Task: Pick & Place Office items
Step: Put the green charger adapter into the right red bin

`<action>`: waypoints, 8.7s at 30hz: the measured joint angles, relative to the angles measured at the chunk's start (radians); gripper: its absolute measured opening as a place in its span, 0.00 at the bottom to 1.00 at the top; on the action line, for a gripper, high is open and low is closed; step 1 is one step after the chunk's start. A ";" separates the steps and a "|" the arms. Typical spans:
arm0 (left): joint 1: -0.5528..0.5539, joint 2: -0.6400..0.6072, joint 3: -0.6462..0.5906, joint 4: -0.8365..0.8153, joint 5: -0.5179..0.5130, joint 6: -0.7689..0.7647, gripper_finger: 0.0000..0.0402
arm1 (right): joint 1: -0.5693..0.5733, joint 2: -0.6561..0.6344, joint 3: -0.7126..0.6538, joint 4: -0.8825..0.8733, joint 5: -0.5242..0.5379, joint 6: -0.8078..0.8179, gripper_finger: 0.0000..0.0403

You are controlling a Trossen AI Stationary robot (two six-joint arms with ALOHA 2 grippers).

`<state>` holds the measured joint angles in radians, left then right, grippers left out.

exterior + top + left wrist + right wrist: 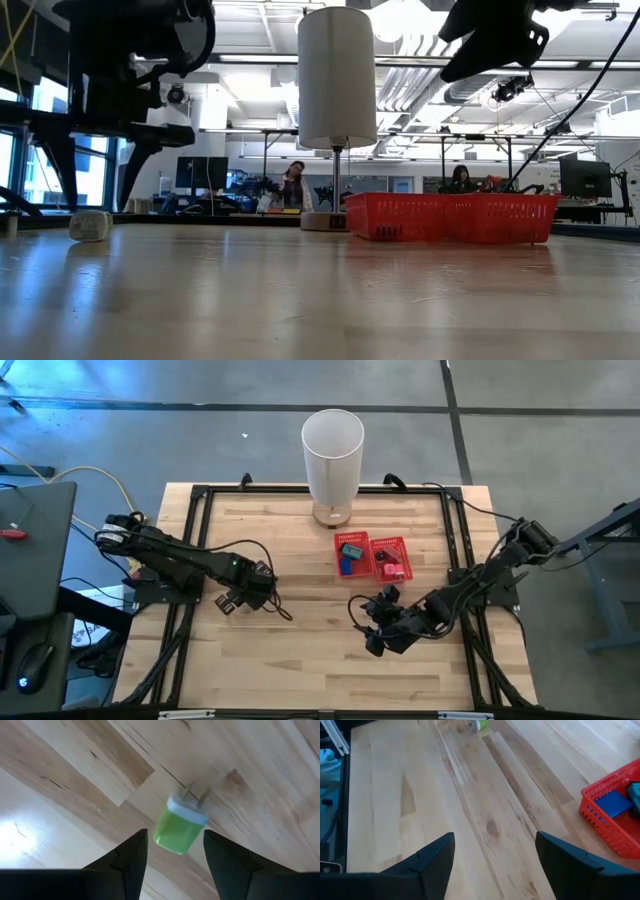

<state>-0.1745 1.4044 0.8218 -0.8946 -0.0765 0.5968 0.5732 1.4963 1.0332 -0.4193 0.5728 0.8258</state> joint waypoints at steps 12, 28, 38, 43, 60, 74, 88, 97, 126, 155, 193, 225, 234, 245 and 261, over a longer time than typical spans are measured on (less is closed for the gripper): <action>0.000 0.000 -0.091 0.134 0.001 0.015 0.46 | -0.006 0.000 0.000 0.058 0.000 -0.060 0.66; 0.037 0.000 -0.127 0.217 0.103 -0.082 0.38 | -0.053 0.000 0.000 0.087 -0.026 -0.071 0.66; 0.042 0.000 -0.127 0.257 0.108 -0.175 0.34 | -0.053 0.000 0.000 0.088 -0.026 -0.071 0.66; 0.035 0.000 -0.123 0.284 0.105 -0.218 0.34 | -0.052 0.001 0.000 0.108 -0.026 -0.067 0.66; -0.221 0.000 0.089 0.777 0.027 -0.168 0.34 | -0.048 0.184 0.000 0.311 -0.083 -0.175 0.66; -0.385 0.033 0.089 1.454 0.088 -0.148 0.34 | -0.021 0.221 0.000 0.831 -0.161 -0.563 0.66; -0.378 0.226 0.089 1.787 0.110 -0.055 0.34 | -0.012 0.221 0.000 0.993 -0.243 -0.569 0.66; -0.338 0.261 0.089 1.850 0.169 -0.164 0.34 | -0.013 0.221 0.000 1.011 -0.331 -0.663 0.66; -0.285 0.261 0.089 1.844 0.197 -0.236 0.34 | -0.047 0.221 0.000 0.997 -0.438 -0.691 0.66; -0.280 0.261 0.089 1.792 0.019 -0.255 0.34 | 0.023 0.221 0.000 0.981 -0.022 -0.862 0.47; -0.281 0.261 0.088 1.800 -0.108 -0.362 0.61 | 0.036 0.221 0.000 0.915 0.020 -0.847 0.30; -0.249 0.261 0.088 1.634 -0.117 -0.789 0.61 | -0.186 -0.088 -0.001 -0.736 -0.071 0.542 0.30; -0.228 0.261 0.088 1.600 -0.117 -0.785 0.61 | -0.459 -0.087 0.000 -0.742 -0.135 0.348 0.30; -0.228 0.261 0.088 1.518 -0.115 -0.853 0.61 | -0.626 0.011 0.000 -0.671 -0.226 0.167 0.30; -0.231 0.261 0.088 1.500 -0.094 -0.852 0.61 | -0.674 0.179 0.002 -0.640 -0.319 0.044 0.43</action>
<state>-0.4053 1.6657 0.9100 0.6053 -0.1710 -0.2554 -0.1009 1.6756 1.0351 -1.0595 0.2543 0.8694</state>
